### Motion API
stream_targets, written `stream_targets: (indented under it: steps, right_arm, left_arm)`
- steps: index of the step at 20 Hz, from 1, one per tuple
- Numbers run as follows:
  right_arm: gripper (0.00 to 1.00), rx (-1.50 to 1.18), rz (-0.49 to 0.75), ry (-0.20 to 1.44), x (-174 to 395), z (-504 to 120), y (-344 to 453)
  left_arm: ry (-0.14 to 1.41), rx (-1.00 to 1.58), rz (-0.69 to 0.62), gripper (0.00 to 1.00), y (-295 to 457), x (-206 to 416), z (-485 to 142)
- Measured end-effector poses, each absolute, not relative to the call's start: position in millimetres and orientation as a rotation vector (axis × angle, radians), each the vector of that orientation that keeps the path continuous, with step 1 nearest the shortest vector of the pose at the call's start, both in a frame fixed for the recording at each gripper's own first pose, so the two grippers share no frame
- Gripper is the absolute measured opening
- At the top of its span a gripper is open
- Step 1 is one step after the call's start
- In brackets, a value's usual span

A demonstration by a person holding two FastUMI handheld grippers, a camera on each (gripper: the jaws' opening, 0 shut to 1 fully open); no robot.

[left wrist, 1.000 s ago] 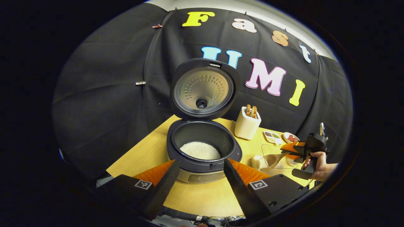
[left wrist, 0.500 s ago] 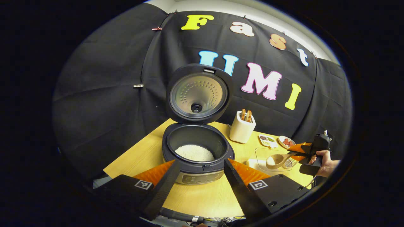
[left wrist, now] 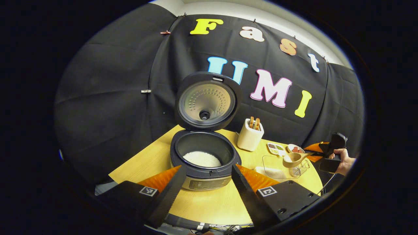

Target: Close the left gripper, press the button to open the rice cooker; take a wooden spoon from the chopstick holder with the right hand, scoop a spoonful of rice and pour it into the rice cooker, then put the wooden spoon back into the chopstick holder.

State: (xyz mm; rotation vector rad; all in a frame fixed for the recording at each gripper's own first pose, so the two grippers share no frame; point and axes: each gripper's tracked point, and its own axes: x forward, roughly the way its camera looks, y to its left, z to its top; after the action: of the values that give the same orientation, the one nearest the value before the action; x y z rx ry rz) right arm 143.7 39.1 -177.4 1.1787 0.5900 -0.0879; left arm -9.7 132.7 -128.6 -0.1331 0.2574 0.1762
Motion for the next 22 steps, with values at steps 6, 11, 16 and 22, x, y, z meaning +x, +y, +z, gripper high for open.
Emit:
stream_targets:
  steps: [6,11,16,22]
  right_arm:
    - [0.16,1.190,0.069,0.593,157.7,-122.5,96.9]
    - [0.16,1.200,0.178,0.653,164.2,-105.5,164.0]
    - [0.16,1.159,0.275,0.723,159.4,-105.1,240.8]
    - [0.16,1.073,0.359,0.768,160.8,-117.0,324.3]
  left_arm:
    - [0.233,-0.132,0.191,0.96,136.1,-20.8,-123.7]
    - [0.214,-0.149,0.211,0.96,142.7,-28.5,-122.8]
    - [0.206,-0.228,0.227,0.96,147.4,-38.9,-134.1]
    - [0.217,-0.269,0.262,0.95,162.6,-49.0,-145.8]
